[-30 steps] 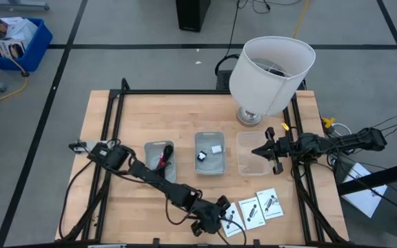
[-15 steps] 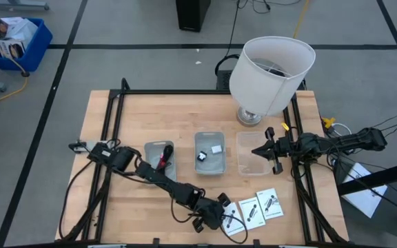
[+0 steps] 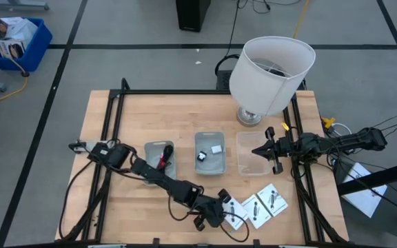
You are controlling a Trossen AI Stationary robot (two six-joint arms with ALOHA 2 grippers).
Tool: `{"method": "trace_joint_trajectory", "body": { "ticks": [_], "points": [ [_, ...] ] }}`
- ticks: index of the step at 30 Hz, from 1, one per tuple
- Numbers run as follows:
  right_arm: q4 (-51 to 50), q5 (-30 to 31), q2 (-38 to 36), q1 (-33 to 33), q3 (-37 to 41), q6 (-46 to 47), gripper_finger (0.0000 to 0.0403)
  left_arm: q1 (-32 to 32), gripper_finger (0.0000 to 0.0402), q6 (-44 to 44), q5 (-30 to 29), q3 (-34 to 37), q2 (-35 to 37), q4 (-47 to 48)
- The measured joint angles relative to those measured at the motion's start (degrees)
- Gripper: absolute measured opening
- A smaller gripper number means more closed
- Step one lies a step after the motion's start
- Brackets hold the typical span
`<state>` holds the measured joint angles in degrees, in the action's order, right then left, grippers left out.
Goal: Pick and place items into bin
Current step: Put the left white card reader box into the transparent bin
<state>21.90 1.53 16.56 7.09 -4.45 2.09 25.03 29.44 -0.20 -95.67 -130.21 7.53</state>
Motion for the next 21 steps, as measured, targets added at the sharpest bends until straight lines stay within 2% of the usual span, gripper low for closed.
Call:
{"method": "trace_joint_trajectory", "body": {
  "ticks": [4,10,15,21],
  "points": [
    [1.52,-0.07,-0.17,0.0,0.0,-0.4,0.0,0.62,0.0005,1.59,-4.9,-0.01,4.43,1.3],
    [4.44,-0.12,-0.29,0.01,0.0,0.04,0.0,-1.93,0.0004,8.54,-11.08,-0.14,12.45,9.52],
    [2.63,0.48,-0.22,0.01,-0.01,1.53,0.0,-5.58,0.0004,9.35,-12.19,-0.1,15.76,14.19],
    [-0.05,7.78,-0.28,0.02,-0.02,2.8,0.0,-8.19,0.0004,18.17,-11.93,-0.09,16.36,15.25]
  ]
}}
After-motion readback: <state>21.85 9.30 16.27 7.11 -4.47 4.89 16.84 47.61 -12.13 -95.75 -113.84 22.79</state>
